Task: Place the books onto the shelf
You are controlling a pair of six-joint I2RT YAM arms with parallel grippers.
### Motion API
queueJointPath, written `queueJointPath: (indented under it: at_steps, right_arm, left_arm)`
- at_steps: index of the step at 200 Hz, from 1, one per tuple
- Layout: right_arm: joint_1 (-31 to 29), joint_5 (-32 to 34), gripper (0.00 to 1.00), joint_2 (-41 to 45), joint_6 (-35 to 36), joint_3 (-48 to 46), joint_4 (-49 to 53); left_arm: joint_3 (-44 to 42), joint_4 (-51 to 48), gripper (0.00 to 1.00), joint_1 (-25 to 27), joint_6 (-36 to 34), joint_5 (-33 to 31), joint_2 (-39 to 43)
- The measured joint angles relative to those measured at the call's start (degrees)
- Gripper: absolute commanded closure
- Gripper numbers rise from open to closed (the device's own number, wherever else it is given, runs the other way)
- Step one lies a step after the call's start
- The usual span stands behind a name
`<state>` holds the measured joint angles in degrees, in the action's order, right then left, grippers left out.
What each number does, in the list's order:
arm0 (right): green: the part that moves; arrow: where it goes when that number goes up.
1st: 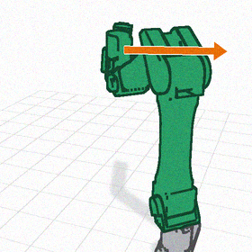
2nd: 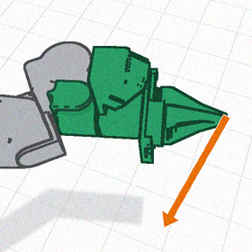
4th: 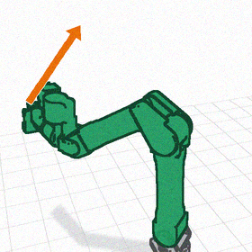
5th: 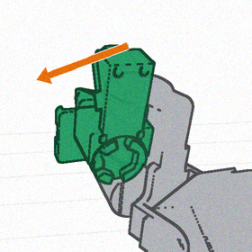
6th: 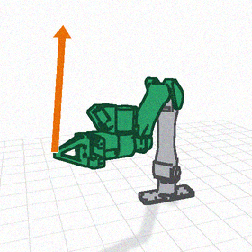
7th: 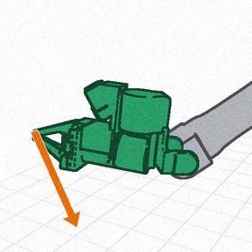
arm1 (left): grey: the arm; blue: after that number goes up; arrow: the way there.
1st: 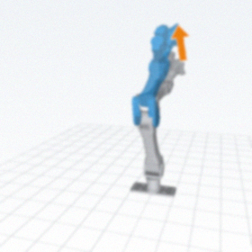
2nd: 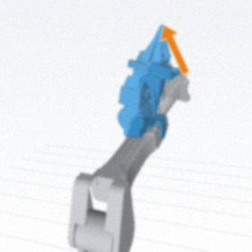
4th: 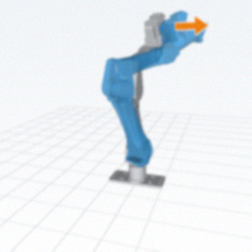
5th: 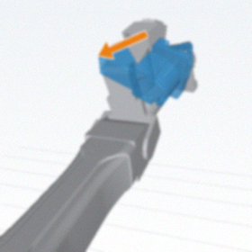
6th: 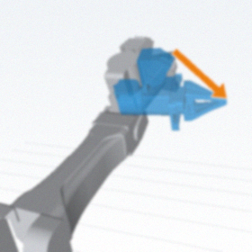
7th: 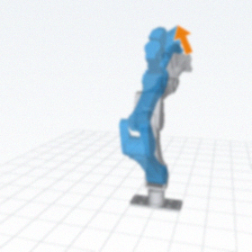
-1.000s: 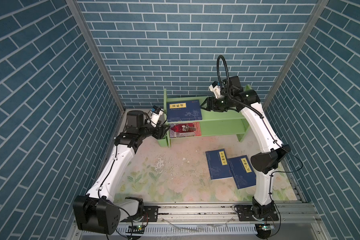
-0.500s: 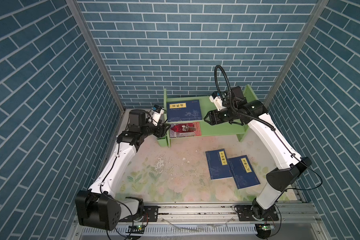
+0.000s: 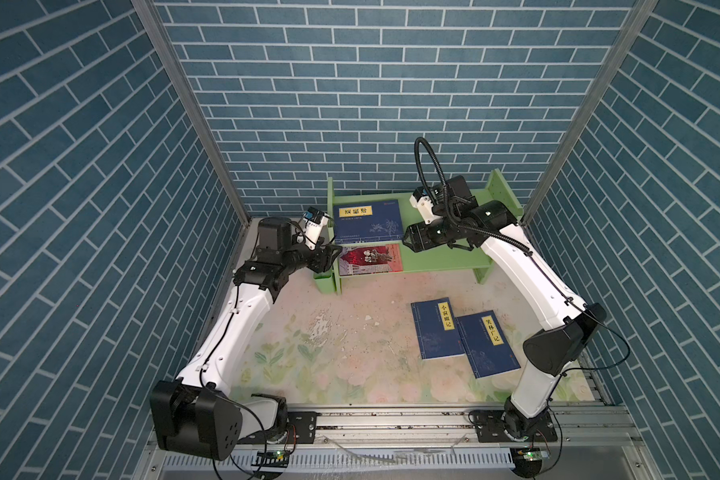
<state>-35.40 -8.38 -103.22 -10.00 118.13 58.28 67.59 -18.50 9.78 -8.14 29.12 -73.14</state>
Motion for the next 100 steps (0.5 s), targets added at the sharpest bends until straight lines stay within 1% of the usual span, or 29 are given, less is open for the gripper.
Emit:
queueJointPath:
  at_steps: [100]
  right_arm:
    - [-0.83, 1.22, 0.29, -2.99, 1.51, 4.09, 0.72]
  left_arm:
    - [1.33, 0.22, 0.35, 0.00, 0.66, -1.09, -0.81]
